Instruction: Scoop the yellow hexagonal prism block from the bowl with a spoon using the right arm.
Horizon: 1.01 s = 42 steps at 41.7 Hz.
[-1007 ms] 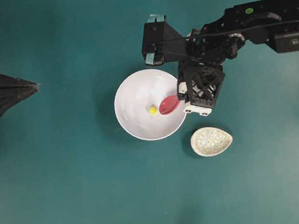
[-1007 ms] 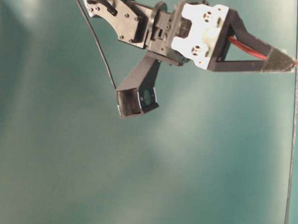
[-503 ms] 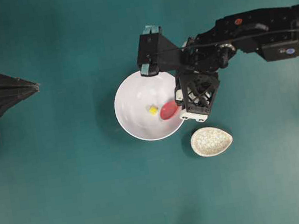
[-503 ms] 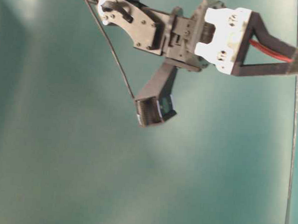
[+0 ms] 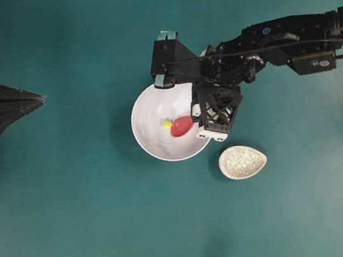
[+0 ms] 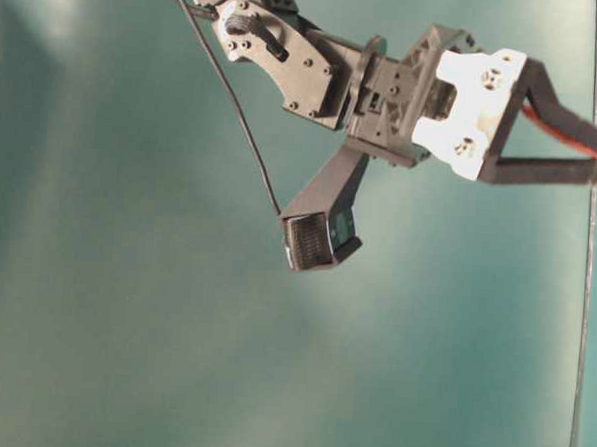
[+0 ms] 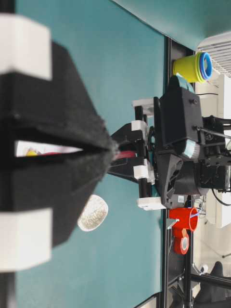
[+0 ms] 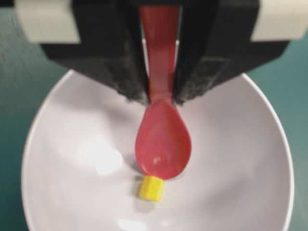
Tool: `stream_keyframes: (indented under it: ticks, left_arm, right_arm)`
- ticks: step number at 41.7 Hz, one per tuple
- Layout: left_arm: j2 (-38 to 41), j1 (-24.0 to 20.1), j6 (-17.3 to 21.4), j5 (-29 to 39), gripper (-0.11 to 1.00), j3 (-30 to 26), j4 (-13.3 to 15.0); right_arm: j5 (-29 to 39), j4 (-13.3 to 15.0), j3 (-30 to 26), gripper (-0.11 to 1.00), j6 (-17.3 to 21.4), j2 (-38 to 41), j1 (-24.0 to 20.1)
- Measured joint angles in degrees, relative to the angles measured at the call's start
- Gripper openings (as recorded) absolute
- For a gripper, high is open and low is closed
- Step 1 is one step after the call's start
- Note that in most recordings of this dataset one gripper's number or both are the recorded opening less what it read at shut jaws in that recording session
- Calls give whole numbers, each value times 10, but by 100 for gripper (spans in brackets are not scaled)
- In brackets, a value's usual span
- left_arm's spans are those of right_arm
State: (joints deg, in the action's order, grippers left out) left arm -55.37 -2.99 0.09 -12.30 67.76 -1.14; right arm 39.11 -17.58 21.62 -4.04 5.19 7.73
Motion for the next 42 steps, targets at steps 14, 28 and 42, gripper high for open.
stream_keyframes:
  ticks: [14, 28, 42]
  left_arm:
    - [0, -1, 0, 5, 0, 0, 0]
    - [-4, 0, -1, 13, 0, 0, 0]
    - [-5, 0, -2, 13, 0, 0, 1]
  right_arm:
    - [-52, 0, 0, 25, 0, 11, -2]
    - [-93, 0, -3, 25, 1, 11, -2]
    - [-98, 0, -18, 25, 1, -4, -2]
